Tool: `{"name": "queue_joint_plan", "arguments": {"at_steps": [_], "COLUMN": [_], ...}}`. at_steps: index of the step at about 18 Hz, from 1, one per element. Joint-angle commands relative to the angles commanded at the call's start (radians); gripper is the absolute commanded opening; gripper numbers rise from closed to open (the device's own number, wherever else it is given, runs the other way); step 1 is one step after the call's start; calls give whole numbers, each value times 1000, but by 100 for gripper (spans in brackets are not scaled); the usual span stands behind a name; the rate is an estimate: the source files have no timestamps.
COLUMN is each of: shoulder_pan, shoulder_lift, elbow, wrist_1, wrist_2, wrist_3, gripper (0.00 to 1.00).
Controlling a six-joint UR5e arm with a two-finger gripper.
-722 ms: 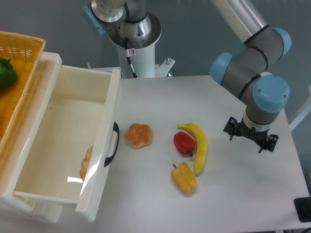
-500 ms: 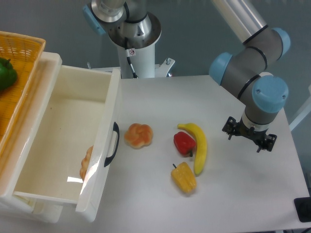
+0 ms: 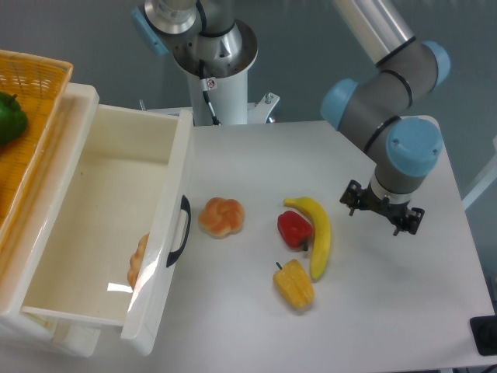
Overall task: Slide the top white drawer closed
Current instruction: 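Move the gripper from its start pose toward the open white drawer, then lower the gripper beside the drawer front near its black handle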
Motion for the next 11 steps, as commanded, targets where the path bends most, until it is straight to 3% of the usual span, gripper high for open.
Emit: {"name": "queue_joint_plan", "arguments": {"at_steps": [6,9,11], "shoulder_pan": [-71,-91,-110], "shoulder_lift": [17,38,58], "elbow": [-6,-6,-8], "wrist_1": [23,29,28], "wrist_2": [-26,-101,-147], "wrist_3": [-178,-264,-307], "gripper": [100,99,84]}}
